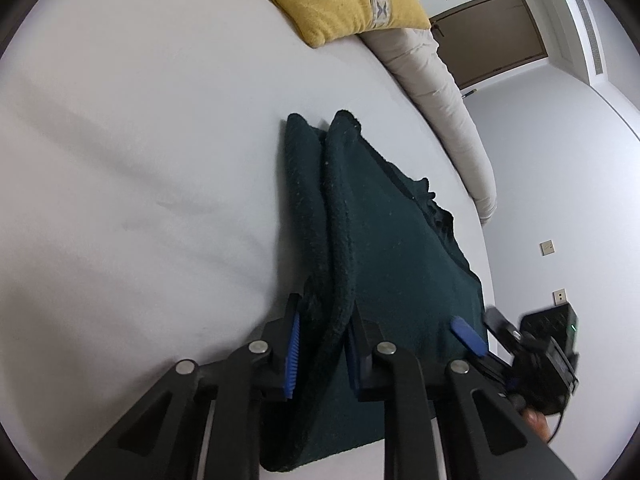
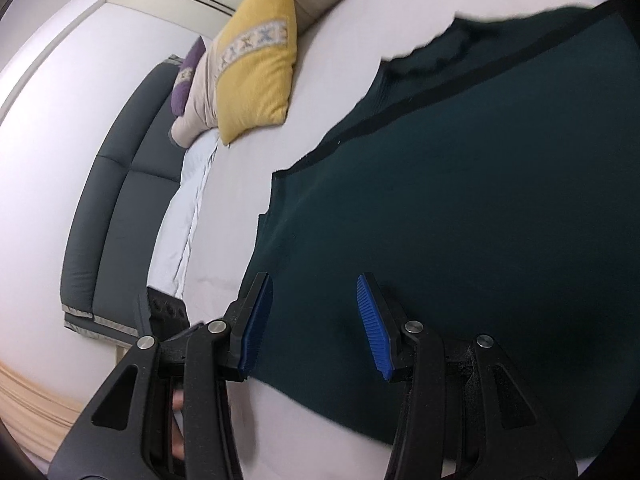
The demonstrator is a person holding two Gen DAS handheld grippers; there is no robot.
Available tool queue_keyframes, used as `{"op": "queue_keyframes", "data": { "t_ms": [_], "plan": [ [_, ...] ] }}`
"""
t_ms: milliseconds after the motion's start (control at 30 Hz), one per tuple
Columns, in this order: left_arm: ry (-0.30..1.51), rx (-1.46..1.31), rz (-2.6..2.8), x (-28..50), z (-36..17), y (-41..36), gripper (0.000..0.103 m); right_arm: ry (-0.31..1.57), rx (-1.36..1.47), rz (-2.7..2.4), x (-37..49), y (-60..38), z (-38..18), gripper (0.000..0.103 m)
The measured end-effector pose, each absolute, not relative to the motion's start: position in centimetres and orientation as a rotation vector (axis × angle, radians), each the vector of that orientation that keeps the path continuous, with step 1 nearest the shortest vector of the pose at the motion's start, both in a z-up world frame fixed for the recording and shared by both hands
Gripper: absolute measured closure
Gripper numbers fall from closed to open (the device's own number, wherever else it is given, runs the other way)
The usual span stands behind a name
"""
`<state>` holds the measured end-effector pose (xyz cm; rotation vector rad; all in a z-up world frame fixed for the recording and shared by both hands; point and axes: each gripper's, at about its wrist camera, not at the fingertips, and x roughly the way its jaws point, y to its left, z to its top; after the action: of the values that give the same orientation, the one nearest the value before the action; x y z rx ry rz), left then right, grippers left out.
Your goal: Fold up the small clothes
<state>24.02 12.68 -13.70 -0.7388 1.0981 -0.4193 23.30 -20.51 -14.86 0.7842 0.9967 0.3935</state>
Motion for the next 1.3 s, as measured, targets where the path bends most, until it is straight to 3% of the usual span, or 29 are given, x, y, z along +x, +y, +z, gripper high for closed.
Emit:
{"op": "queue_keyframes", "data": {
  "t_ms": [167, 333, 533, 667, 767, 900, 1033, 1233, 1300],
  "plan": [
    [1.084, -0.689, -0.408, 24.0, -12.6, 12.0, 0.084, 1.055, 0.841, 0.39, 26.4, -20.3, -18.2, 0.069],
    [1.052, -0.655, -0.423, 23.9, -9.9, 10.2, 0.085, 1.029, 0.893, 0.44, 26.3, -21.7, -17.9, 0.067],
    [1.002, -0.543, -0.505, 23.9, -5.0, 2.9, 0.086, 0.953, 1.041, 0.48, 25.6, -27.1, -16.1, 0.049],
    [0.999, -0.518, -0.588, 23.9, -5.2, -5.2, 0.086, 0.888, 1.164, 0.469, 25.3, -32.6, -15.7, 0.036],
    [1.018, -0.497, -0.643, 23.4, -8.3, -11.2, 0.086, 0.882, 1.206, 0.436, 25.4, -36.2, -16.3, 0.036],
    [1.015, -0.515, -0.639, 21.4, -10.9, -13.2, 0.083, 0.912, 1.2, 0.447, 25.3, -38.2, -16.8, 0.036],
    [0.976, -0.514, -0.693, 19.9, -9.4, -12.4, 0.052, 0.954, 1.133, 0.428, 26.3, -36.9, -16.6, 0.036],
    [0.889, -0.578, -0.757, 16.3, -7.9, -8.2, 0.048, 1.051, 1.028, 0.368, 27.3, -34.7, -16.0, 0.036],
    [0.862, -0.593, -0.739, 14.9, -7.9, -5.4, 0.048, 1.089, 0.991, 0.355, 27.6, -34.2, -15.8, 0.045]
  ]
}}
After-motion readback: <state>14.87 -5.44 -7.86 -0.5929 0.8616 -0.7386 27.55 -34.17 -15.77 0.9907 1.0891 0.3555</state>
